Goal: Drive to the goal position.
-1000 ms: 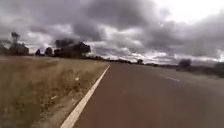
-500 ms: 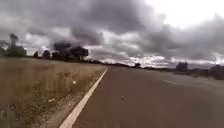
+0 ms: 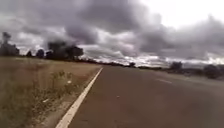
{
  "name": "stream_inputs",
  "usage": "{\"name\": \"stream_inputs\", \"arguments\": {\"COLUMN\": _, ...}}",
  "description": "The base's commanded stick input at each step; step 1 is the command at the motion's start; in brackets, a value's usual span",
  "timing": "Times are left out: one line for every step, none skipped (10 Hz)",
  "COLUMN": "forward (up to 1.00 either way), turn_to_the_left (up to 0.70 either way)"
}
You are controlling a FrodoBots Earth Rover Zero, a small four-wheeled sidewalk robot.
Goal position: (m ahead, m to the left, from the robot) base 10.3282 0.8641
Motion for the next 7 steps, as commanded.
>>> {"name": "stream_inputs", "arguments": {"forward": 0.85, "turn_to_the_left": 0.04}}
{"name": "stream_inputs", "arguments": {"forward": 0.85, "turn_to_the_left": 0.04}}
{"name": "stream_inputs", "arguments": {"forward": 0.85, "turn_to_the_left": 0.04}}
{"name": "stream_inputs", "arguments": {"forward": 0.85, "turn_to_the_left": 0.04}}
{"name": "stream_inputs", "arguments": {"forward": 0.85, "turn_to_the_left": 0.04}}
{"name": "stream_inputs", "arguments": {"forward": 0.85, "turn_to_the_left": 0.04}}
{"name": "stream_inputs", "arguments": {"forward": 0.85, "turn_to_the_left": 0.04}}
